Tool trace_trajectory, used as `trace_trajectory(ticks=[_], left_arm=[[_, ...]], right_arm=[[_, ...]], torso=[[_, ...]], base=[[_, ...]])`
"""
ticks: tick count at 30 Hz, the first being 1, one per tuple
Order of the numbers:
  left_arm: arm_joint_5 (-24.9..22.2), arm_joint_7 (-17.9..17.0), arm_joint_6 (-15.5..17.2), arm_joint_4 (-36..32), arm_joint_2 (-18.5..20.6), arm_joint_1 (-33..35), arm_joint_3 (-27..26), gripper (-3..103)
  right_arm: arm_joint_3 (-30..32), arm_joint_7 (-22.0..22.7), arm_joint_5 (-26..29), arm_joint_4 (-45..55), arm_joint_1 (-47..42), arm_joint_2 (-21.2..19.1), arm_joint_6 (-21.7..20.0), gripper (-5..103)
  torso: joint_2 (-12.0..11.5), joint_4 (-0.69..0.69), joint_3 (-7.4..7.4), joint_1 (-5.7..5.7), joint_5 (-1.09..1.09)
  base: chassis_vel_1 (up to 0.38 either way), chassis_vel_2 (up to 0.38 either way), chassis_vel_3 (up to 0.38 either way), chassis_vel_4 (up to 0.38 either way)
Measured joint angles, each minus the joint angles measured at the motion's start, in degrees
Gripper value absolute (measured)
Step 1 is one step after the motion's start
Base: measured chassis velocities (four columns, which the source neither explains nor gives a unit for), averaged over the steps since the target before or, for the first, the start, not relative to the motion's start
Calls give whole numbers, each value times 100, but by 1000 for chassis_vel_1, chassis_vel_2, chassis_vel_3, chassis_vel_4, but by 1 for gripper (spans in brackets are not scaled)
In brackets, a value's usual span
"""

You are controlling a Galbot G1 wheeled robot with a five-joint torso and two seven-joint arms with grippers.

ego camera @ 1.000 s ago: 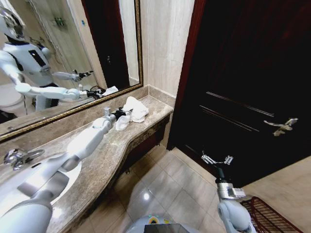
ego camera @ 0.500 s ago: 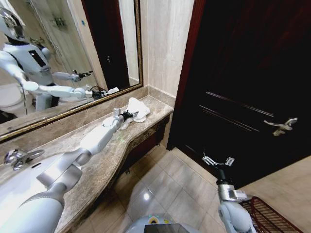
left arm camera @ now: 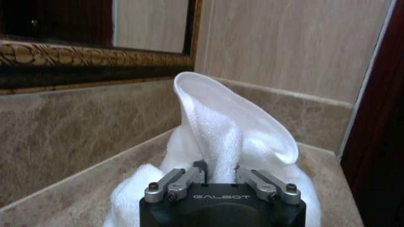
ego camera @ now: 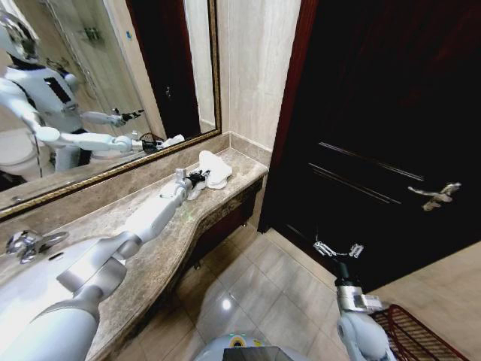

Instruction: Discard the used towel into the hamper.

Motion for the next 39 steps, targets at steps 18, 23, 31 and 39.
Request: trace_trajectory(ticks=[18,23,31,39], left_arm=[[-182,214,-348,-81,2,67,-65,2],[-264,229,-469,-281,55,115,-106,2],[-290,-98,-553,-1423,292,383,-374,2],[-415,-362,-727,-2682,519,723,-494,2]], right_arm=[[21,95,59,-7,29,2,1,100],[22,117,90,-7,52,-10,-4,100],[14,118,120,-23,112,-13,-22,100],[30,121,192,-43,154,-35,-35,100]], torso=[[0,0,0,0,0],[0,0,0,0,0],[0,0,0,0,0],[0,1,0,-1,0]], base=[[0,0,0,0],[0,0,0,0],[0,0,0,0],[0,0,0,0]])
